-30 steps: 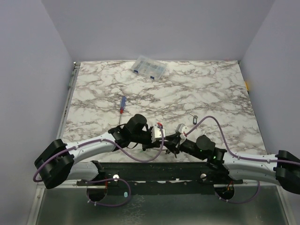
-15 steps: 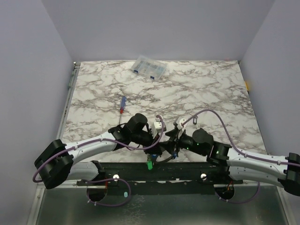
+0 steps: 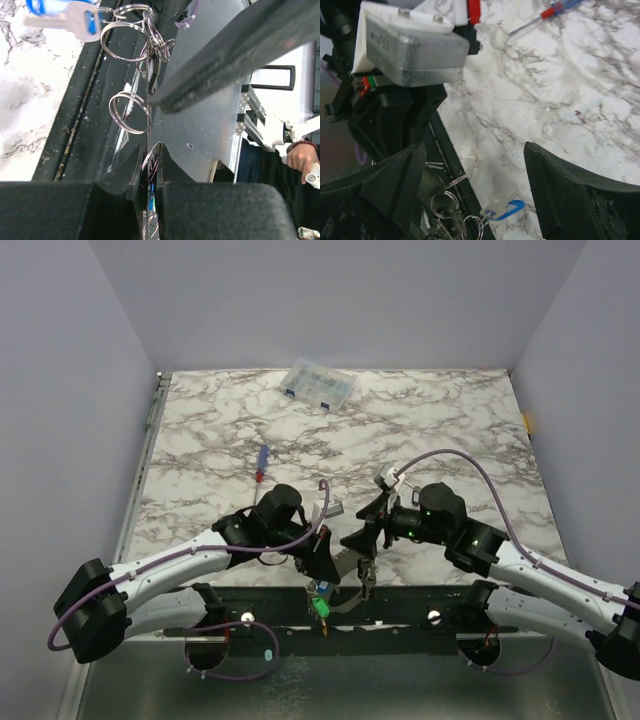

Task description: Put the keys on the keyring

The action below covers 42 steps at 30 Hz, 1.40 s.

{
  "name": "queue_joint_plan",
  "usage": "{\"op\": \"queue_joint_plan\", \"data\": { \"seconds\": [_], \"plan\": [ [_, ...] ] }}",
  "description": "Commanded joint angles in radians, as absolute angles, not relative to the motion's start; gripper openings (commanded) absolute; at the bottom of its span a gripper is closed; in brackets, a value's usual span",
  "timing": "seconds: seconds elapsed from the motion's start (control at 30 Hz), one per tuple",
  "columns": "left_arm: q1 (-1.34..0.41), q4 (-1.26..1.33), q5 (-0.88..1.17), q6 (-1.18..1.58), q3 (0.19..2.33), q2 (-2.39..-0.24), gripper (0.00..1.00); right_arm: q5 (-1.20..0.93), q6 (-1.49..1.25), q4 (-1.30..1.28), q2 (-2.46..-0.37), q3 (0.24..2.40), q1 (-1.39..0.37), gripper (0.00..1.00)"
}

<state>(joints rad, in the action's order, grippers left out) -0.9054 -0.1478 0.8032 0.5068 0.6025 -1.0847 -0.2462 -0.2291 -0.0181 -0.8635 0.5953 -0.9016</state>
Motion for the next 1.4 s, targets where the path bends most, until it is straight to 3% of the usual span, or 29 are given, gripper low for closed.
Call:
{"op": "queue_joint_plan", "data": {
  "seconds": [0.0,0.13,0.3,0.43,0.57,1.23,1.37],
  "plan": [
    [-0.911,-0.176,0.884,0.554,0.601,-1.043,0.00,-0.497,-0.242,-0.027,-0.870,0.618,-0.900,0.89],
    [-0.920,-0.187,0.897,0.561,0.597,-1.024,0.00,-0.741,-0.276,0.065,-0.881,0.615,-0.900,0.84],
    [-0.985,-0.243,0.840,0.518,0.614,-1.010,0.00,-0.840,-0.268,0.021,-0.934,0.654,-0.900,0.75],
    [-1.012,-0.327,0.771,0.458,0.656,-1.043,0.00,-0.720,-0.258,-0.133,-0.996,0.720,-0.900,0.74],
    [-1.014,-0.420,0.688,0.388,0.701,-1.072,0.00,-0.613,-0.296,-0.226,-1.029,0.773,-0.899,0.62],
    [-1.024,-0.426,0.639,0.351,0.768,-1.056,0.00,-0.787,-0.392,-0.240,-1.129,0.759,-0.898,0.62],
    [-1.025,-0.428,0.631,0.348,0.775,-1.045,0.00,-0.790,-0.379,-0.253,-1.137,0.764,-0.898,0.58]
  ]
}}
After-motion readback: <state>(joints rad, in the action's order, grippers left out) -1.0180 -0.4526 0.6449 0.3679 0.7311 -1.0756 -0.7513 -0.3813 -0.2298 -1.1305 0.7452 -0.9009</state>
